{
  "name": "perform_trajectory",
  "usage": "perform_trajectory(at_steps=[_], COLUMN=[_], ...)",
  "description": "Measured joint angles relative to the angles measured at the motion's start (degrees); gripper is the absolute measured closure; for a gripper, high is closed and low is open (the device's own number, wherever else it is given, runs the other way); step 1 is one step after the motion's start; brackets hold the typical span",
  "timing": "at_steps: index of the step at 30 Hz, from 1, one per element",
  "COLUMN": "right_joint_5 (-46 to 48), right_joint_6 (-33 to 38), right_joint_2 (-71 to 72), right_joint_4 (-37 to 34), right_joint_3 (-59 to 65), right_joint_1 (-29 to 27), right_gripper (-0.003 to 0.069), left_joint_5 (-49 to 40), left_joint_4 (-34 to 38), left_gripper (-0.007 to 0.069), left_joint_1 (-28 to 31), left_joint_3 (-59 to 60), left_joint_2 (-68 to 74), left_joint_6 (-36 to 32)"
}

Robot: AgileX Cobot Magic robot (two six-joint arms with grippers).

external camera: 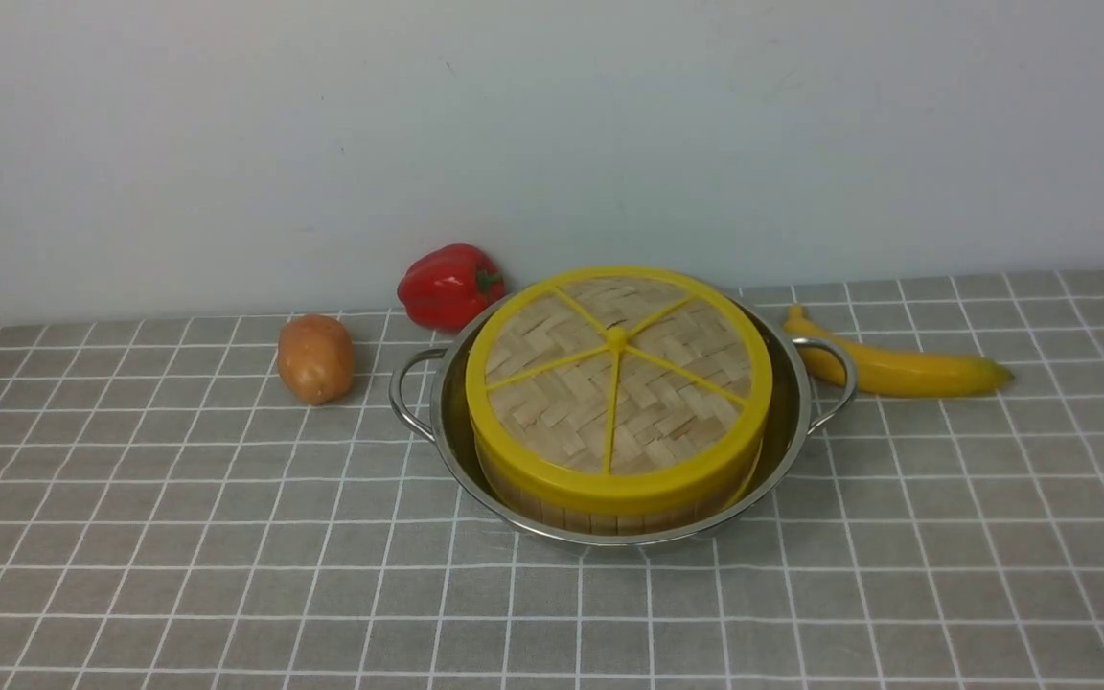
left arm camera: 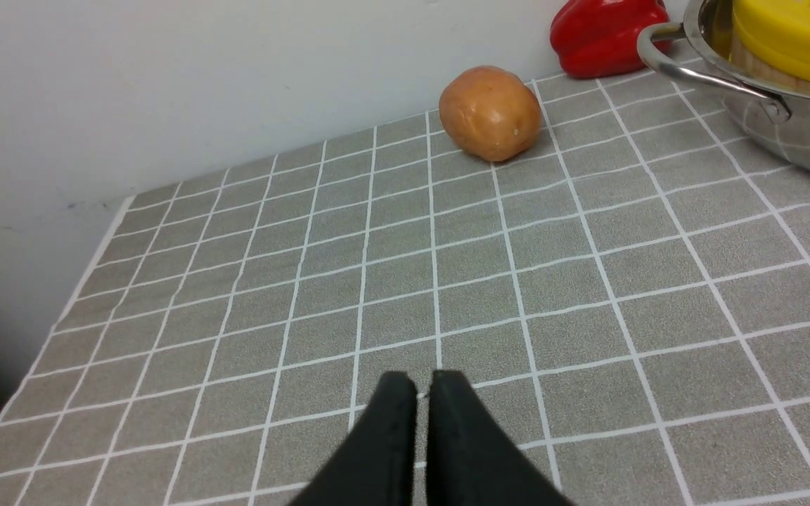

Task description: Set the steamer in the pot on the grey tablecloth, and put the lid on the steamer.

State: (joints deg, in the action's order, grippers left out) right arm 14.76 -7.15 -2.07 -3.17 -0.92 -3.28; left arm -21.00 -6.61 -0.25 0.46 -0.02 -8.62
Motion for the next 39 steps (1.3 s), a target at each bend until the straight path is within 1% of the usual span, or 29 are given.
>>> perform_trajectory(at_steps=[7, 10, 19, 39], right_joint_5=[1.1, 1.4, 1.5, 1.6], right_joint_6=[0.0, 0.0, 0.0, -1.7], right_joint_2=[0.0, 0.0, 0.0, 0.0], right_joint_4=[1.2, 1.2, 1.2, 1.4], right_joint_3=[1.3, 1.3, 1.3, 1.3], right_joint_1=[6.4, 7.8, 8.3, 8.3], right_gripper=[0.0419, 0.0419, 0.0419, 0.0419], left_joint_5=[0.0, 0.0, 0.0, 0.0], left_joint_4=[0.0, 0.0, 0.0, 0.0], left_gripper=[0.0601, 0.059, 0.0561, 0.0533], left_joint_1=[0.0, 0.0, 0.0, 0.0], left_joint_3=[0.0, 0.0, 0.0, 0.0], left_joint_2=[0.0, 0.0, 0.0, 0.0], left_joint_6=[0.0, 0.0, 0.0, 0.0])
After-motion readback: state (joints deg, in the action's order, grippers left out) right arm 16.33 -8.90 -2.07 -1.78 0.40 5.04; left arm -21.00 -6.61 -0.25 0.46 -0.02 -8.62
